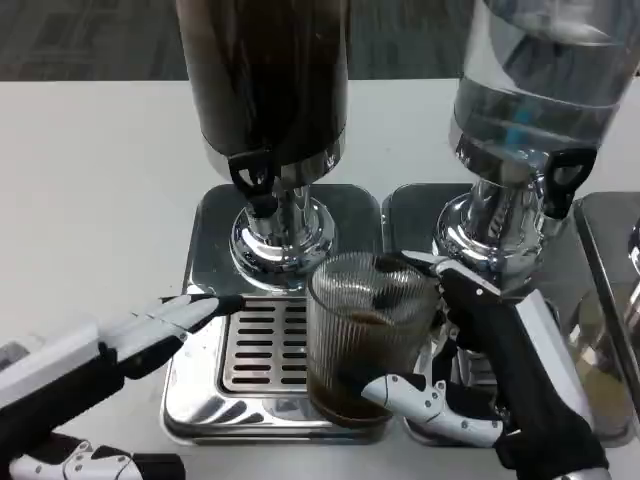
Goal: Grasp the cup under the faucet to collect the drink, then remove the cup.
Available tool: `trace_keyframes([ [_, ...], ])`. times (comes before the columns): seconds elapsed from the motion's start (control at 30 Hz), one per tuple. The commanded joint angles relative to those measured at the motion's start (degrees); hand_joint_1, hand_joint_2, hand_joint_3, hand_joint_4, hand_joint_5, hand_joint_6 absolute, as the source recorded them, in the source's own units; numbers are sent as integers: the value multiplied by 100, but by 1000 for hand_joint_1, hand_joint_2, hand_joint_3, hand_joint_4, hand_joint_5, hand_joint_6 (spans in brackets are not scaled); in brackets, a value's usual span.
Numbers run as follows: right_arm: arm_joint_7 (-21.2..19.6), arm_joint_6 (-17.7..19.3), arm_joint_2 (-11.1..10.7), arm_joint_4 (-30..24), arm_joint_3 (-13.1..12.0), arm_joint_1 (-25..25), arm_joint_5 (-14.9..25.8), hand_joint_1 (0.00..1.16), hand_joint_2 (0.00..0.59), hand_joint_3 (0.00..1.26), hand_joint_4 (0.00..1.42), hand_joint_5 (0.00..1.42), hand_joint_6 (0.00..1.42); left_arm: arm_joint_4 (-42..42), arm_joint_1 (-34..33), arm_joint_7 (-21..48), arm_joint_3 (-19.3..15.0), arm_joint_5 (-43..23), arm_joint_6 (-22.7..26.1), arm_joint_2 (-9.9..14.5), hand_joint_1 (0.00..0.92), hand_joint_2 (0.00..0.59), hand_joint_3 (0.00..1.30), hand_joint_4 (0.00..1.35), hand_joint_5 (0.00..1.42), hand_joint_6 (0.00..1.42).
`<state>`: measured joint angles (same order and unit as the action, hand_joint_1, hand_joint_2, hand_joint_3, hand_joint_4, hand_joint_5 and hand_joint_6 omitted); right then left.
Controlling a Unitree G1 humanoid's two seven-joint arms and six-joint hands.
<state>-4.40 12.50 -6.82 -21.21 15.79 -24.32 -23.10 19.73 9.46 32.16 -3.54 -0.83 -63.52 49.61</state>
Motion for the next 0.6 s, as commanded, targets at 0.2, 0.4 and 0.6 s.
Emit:
trace_keyframes([
  [0.2, -146, 504, 82, -154, 0, -96, 140, 621, 288, 501, 608, 812, 1154, -29, 79, 34, -37, -49, -64, 104, 0, 90, 0, 0, 0, 8],
  [0.4, -175, 730, 78, -141, 2, -163, 158, 623, 288, 505, 611, 815, 1168, -79, 116, 27, -54, -96, -58, 102, 0, 89, 0, 0, 0, 15],
  [0.6, -159, 797, 112, -126, -1, -235, 201, 620, 285, 514, 622, 815, 1170, -100, 122, 33, -66, -144, -60, 108, 0, 89, 0, 0, 0, 19],
])
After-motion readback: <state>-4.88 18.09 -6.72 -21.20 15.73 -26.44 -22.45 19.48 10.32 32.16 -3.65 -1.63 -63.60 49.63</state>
